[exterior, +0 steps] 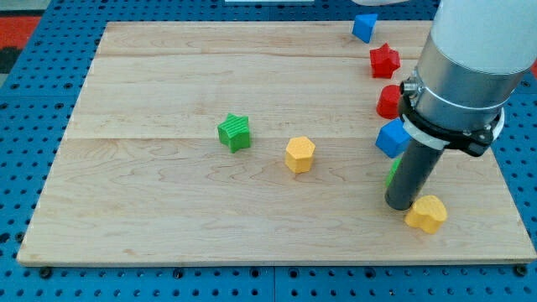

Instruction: Move the yellow blocks to the bottom of the green circle

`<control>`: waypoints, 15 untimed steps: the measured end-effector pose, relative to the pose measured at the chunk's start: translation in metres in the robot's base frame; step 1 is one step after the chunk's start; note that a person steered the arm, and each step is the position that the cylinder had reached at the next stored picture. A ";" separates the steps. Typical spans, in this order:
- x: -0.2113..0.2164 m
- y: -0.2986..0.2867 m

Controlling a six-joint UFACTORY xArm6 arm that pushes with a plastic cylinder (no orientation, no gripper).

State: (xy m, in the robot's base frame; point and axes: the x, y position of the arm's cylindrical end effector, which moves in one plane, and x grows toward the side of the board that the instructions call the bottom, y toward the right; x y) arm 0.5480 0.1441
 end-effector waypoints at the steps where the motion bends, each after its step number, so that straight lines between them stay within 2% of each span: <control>1: 0.018 -0.072; 2: 0.024 -0.167; 3: 0.010 -0.253; 4: -0.043 -0.228; 5: -0.092 -0.138; 6: -0.084 -0.089; 8: -0.023 -0.025; 9: -0.011 -0.041; 10: 0.035 -0.099; 11: 0.071 -0.087; 12: 0.071 -0.081; 13: 0.071 -0.031; 14: 0.071 -0.030; 15: 0.067 0.083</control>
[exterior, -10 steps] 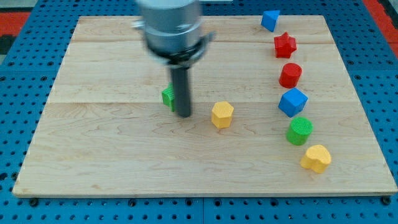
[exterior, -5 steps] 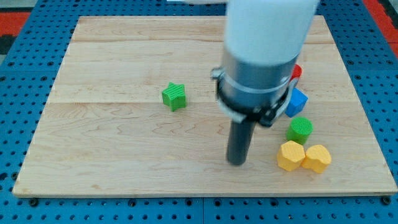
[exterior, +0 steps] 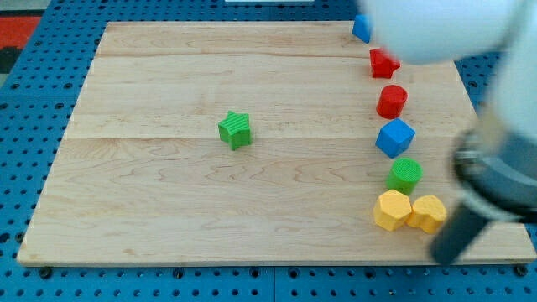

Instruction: Move the yellow blocks to the bottom of the green circle

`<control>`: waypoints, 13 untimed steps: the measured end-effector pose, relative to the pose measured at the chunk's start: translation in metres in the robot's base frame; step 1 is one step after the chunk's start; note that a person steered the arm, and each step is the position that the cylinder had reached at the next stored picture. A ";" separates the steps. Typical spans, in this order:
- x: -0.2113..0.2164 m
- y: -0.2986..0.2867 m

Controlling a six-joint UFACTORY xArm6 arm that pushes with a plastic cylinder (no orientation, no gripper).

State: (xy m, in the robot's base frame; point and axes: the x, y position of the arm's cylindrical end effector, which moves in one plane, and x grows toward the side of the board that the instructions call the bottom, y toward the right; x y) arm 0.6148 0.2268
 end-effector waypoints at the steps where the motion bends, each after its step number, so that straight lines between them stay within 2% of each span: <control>1: -0.003 0.091; 2: -0.041 0.054; 3: -0.043 0.008; 5: -0.052 -0.028; 8: -0.003 -0.042; 9: 0.002 -0.069; 12: -0.002 -0.120; 13: -0.035 -0.140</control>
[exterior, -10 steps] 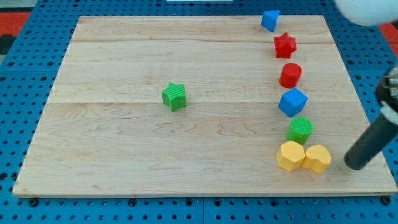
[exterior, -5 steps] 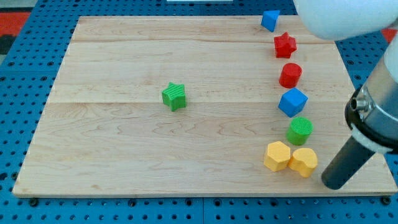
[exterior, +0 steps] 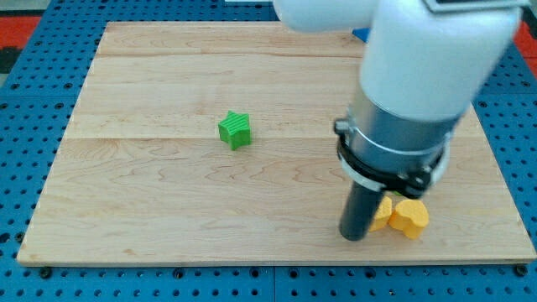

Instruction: Move the yellow blocks to the bottom of the green circle

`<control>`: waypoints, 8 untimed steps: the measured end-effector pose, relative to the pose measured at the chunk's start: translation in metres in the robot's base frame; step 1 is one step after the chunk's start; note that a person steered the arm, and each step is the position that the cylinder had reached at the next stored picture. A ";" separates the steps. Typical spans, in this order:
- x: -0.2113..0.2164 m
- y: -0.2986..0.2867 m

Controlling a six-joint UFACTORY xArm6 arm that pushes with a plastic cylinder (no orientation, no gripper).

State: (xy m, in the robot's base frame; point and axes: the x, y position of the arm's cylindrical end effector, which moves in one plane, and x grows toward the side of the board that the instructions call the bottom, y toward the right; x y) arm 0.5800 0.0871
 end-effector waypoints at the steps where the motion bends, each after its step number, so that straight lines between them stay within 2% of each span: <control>1: -0.011 0.009; 2: -0.022 0.048; 4: -0.035 0.024; 5: -0.053 0.033; 8: -0.055 0.046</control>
